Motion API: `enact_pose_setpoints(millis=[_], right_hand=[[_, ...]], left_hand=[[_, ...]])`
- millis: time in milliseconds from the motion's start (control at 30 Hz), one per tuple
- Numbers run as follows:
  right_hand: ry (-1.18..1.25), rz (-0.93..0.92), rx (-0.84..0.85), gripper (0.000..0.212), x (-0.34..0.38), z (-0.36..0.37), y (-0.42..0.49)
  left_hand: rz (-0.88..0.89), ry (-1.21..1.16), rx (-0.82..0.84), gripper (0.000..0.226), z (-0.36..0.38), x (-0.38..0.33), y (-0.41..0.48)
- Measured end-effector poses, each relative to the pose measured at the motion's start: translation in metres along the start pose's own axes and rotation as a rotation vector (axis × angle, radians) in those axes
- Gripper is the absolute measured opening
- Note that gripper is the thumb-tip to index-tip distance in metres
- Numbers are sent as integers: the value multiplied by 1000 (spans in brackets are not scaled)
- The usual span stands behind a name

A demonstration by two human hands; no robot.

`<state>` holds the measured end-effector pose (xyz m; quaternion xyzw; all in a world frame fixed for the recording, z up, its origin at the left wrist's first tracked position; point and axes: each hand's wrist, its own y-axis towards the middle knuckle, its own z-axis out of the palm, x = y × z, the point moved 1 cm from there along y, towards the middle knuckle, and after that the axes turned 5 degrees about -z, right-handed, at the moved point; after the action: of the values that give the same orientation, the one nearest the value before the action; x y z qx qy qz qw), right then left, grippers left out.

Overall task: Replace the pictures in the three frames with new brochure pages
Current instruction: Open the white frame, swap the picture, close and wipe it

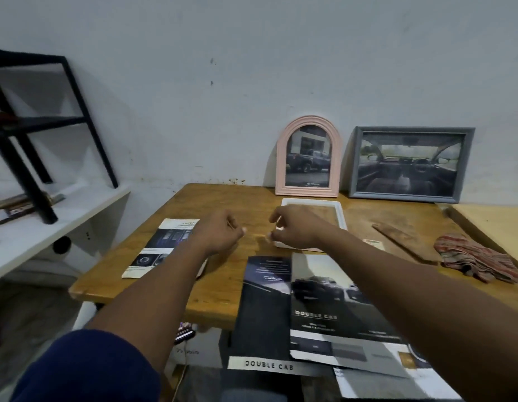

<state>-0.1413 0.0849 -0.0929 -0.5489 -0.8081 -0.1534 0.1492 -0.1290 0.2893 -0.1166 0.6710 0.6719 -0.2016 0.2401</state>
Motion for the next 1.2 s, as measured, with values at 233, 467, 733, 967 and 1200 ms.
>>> enact_pose_setpoints(millis=[233, 467, 733, 967, 1200], right_hand=[[102, -65, 56, 69, 73, 69, 65], [32, -12, 130, 84, 86, 116, 86], [86, -45, 30, 84, 87, 118, 82], [73, -27, 58, 91, 76, 116, 77], [169, -44, -63, 85, 65, 105, 73]], left_hand=[[-181, 310, -203, 68, -26, 121, -1], [-256, 349, -186, 71, -29, 152, -7], [-271, 211, -269, 65, -32, 138, -8], [-251, 28, -370, 46, -32, 114, -8], [-275, -300, -503, 28, -42, 96, 3]])
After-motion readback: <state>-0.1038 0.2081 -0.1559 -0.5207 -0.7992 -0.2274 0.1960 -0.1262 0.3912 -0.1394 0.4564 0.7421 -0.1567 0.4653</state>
